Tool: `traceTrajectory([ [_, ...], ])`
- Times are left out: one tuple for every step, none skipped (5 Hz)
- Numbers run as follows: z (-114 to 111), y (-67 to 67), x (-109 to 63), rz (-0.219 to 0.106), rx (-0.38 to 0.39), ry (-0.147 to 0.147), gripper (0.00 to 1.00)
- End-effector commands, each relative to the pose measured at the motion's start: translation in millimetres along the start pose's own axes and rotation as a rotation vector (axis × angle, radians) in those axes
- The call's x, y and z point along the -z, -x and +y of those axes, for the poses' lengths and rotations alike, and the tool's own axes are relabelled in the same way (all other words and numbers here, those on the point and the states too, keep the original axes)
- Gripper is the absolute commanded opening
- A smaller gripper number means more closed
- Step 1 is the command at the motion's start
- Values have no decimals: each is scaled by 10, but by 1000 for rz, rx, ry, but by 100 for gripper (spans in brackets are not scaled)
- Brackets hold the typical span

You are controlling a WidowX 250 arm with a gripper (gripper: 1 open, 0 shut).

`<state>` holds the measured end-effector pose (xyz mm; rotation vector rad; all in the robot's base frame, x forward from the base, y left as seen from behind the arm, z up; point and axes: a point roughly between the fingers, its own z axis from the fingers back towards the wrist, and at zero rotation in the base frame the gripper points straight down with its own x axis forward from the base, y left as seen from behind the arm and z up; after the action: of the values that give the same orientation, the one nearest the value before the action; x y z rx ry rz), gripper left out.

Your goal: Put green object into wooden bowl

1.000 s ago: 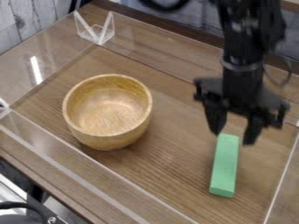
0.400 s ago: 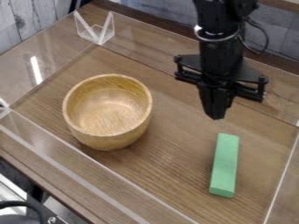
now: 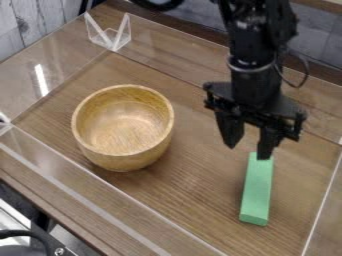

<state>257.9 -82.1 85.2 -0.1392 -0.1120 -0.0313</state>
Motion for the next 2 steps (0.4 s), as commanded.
traceTrajectory([
  [9,-73,-75,-40,-53,-6,0],
  [80,-84,36,-40,-93,-16,0],
])
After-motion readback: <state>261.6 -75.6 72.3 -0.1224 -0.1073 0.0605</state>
